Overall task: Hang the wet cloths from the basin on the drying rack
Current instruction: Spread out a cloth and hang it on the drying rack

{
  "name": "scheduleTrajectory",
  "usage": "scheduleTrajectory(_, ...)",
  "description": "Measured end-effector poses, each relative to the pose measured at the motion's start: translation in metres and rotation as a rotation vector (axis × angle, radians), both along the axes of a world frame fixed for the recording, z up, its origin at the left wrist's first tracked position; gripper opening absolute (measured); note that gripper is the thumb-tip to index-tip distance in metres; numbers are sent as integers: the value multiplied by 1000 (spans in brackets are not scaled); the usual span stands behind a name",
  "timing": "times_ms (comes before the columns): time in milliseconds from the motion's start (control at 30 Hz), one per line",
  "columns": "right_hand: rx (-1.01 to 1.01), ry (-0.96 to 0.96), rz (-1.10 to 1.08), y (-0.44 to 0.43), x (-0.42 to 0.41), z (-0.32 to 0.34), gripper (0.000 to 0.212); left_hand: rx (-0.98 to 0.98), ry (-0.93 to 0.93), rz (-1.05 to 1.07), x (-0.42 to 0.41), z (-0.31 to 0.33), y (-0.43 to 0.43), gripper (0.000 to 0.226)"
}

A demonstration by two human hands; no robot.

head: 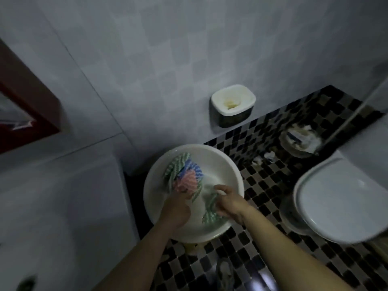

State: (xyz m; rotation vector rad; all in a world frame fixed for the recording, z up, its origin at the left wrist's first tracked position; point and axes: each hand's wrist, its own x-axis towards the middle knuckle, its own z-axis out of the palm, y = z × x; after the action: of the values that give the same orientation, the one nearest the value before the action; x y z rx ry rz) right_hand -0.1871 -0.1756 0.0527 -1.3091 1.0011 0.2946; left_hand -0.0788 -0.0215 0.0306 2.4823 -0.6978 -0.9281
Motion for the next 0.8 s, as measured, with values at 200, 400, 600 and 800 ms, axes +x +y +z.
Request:
scheduleTrajectory(200, -462, 214, 626, 3, 35, -41, 52, 114, -167, -99, 27, -33, -25, 59)
scheduleTrajectory(400, -617, 290, 469, 7, 49, -81, 33, 255, -282, -127, 49, -62, -43, 52)
scheduleTrajectory(600, -291, 114, -268, 8, 59, -73, 10, -393, 14, 592, 72, -54, -22, 13)
scheduleTrajectory(800, 259, -168, -603, 11, 73, -31, 19, -744, 329, 757, 85, -4, -14, 32)
